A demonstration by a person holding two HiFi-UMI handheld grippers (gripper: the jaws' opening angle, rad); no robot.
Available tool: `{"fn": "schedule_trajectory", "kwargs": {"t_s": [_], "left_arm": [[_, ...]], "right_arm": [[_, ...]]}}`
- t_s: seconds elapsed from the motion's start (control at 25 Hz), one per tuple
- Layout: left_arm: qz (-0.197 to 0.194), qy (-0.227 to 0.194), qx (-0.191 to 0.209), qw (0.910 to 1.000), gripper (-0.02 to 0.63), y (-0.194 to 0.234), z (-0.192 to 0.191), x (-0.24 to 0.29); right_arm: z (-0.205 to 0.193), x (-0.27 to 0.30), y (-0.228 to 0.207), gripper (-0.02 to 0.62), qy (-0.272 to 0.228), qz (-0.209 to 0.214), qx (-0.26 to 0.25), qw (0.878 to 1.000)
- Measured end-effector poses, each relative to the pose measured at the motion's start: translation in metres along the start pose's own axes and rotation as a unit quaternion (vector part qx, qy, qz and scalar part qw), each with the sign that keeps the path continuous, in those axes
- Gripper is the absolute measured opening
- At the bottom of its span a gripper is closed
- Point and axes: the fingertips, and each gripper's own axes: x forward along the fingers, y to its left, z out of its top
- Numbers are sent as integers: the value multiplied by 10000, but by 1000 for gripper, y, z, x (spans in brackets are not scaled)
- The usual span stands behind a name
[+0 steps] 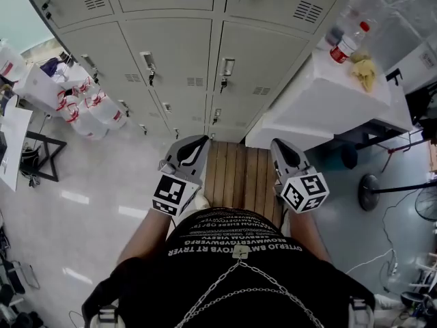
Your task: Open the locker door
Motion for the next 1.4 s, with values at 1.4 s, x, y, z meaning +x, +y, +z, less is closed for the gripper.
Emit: {"fn": "schedule_trajectory", "kwargs": {"t_s": [1.4], "left_arm": [[725,374,-191,9965,0,108,-21,10]], "right_arm": [[11,154,12,-5,404,753,-144,9962]]}}
